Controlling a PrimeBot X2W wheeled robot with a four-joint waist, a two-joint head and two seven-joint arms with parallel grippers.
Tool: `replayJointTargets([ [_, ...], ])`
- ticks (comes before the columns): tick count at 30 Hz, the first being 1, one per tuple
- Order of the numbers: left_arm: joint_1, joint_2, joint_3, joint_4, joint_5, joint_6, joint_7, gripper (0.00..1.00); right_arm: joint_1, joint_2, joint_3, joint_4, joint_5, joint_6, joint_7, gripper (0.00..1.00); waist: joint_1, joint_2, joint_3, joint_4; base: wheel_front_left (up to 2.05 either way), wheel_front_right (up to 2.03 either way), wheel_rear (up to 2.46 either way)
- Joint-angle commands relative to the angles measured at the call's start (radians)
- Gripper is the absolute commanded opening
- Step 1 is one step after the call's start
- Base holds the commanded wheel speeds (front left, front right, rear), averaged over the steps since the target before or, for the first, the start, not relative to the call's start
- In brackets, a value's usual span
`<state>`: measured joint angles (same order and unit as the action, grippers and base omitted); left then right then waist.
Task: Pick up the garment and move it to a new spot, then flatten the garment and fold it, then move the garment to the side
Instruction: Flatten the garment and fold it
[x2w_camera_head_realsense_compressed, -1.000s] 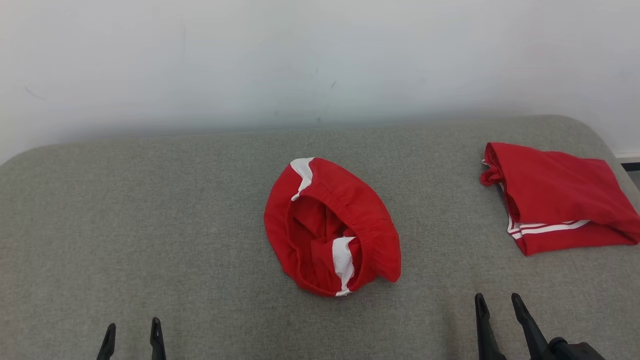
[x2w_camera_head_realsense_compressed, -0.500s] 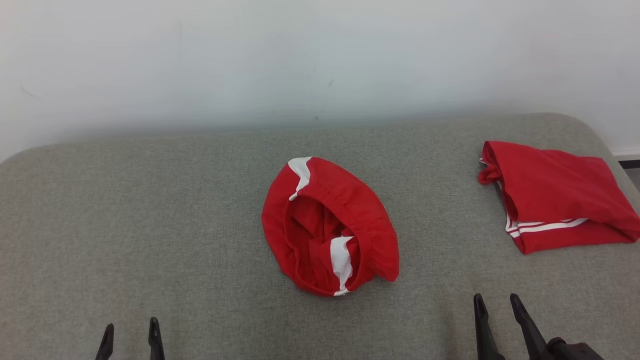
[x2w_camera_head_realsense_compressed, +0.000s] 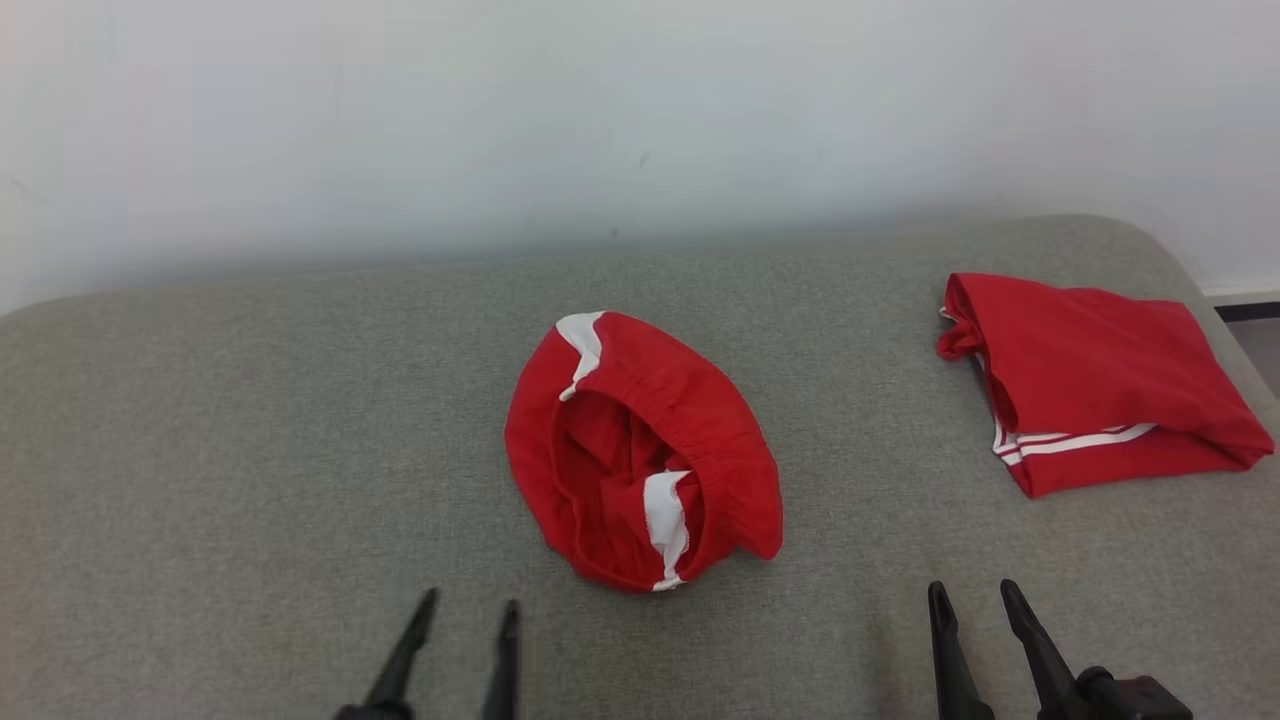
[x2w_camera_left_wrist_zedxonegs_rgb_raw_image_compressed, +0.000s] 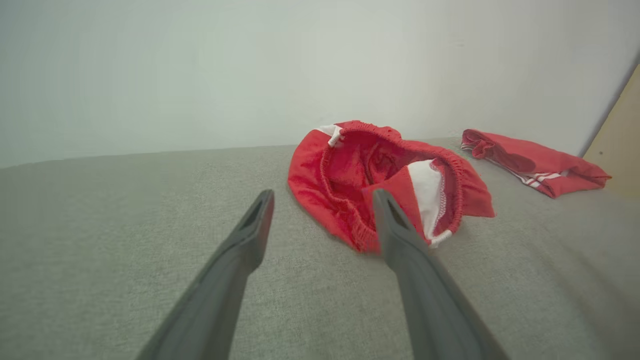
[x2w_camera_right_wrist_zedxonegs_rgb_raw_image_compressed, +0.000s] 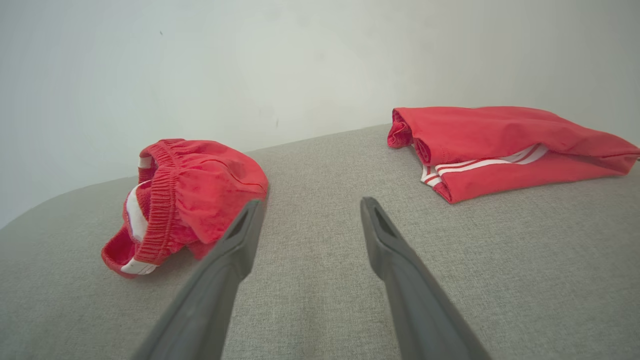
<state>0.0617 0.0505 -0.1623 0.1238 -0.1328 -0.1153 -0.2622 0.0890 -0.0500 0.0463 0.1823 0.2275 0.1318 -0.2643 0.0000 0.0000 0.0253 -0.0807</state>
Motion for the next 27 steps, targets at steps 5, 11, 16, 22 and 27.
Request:
replayJointTargets([
  [5, -0.096, 0.002, -0.134, 0.095, 0.039, -0.015, -0.002, 1.00, -0.019, -0.001, 0.013, 0.004, 0.008, -0.002, -0.001, 1.00, 0.0000, 0.0000, 0.022, -0.038, 0.00, 0.00, 0.00],
  [11, -0.208, 0.027, -0.256, 0.199, 0.015, -0.014, -0.002, 1.00, -0.042, -0.001, 0.013, 0.003, 0.017, -0.002, -0.001, 1.00, 0.0000, 0.0000, 0.063, -0.092, 0.00, 0.00, 0.00],
  [16, -0.280, 0.048, -0.273, 0.276, -0.005, -0.014, -0.002, 1.00, -0.055, 0.000, 0.013, 0.004, 0.021, -0.002, -0.001, 1.00, 0.0000, 0.0000, 0.088, -0.134, 0.00, 0.00, 0.00],
  [22, -0.346, 0.073, -0.308, 0.392, -0.019, -0.014, -0.002, 1.00, -0.071, -0.001, 0.011, 0.002, 0.028, -0.002, -0.001, 1.00, 0.0000, 0.0000, 0.113, -0.169, 0.00, 0.00, 0.00],
  [27, -0.391, 0.074, -0.322, 0.490, -0.025, -0.014, -0.002, 1.00, -0.074, 0.000, 0.015, 0.005, 0.028, -0.002, -0.001, 1.00, 0.0000, 0.0000, 0.117, -0.179, 0.00, 0.00, 0.00],
])
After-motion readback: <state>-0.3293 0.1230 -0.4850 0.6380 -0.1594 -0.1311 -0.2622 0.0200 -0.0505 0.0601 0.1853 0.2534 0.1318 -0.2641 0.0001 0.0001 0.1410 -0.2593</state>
